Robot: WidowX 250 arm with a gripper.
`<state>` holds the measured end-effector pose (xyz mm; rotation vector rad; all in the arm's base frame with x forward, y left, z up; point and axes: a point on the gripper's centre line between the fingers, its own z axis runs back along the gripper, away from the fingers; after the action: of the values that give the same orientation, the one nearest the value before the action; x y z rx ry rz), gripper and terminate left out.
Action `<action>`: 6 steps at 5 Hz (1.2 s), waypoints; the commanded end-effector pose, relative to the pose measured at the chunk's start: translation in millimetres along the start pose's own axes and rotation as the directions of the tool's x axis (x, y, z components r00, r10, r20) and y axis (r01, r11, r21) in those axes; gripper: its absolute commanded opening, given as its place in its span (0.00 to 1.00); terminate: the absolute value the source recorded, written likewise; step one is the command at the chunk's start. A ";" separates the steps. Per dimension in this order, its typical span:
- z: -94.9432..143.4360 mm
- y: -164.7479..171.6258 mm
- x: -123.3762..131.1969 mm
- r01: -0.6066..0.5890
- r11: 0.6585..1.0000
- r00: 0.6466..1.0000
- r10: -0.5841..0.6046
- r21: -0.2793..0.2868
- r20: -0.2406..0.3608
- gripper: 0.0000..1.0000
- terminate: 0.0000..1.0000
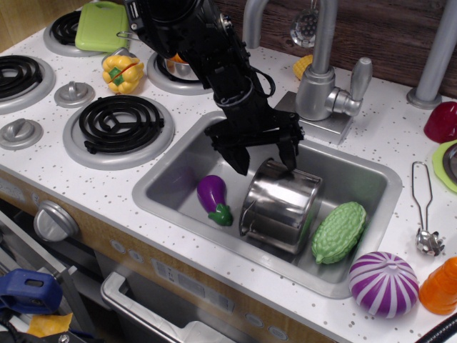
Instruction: Flip pot upright in sink
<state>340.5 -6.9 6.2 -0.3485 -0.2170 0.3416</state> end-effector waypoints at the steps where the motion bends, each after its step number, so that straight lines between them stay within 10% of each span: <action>1: 2.4 -13.6 5.2 -0.012 0.998 1.000 0.013 -0.055 0.018 1.00 0.00; 2: -3.7 -22.3 -0.7 -0.053 0.994 0.999 0.052 -0.098 -0.016 0.00 0.00; 4: -10.5 -33.7 -14.1 -0.100 0.988 0.995 0.099 -0.119 -0.019 0.00 0.00; 6: 36.4 -45.7 -2.0 0.029 0.978 0.980 -0.069 0.206 0.187 0.00 0.00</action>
<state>334.2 -40.0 42.8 0.0857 -0.3965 0.3594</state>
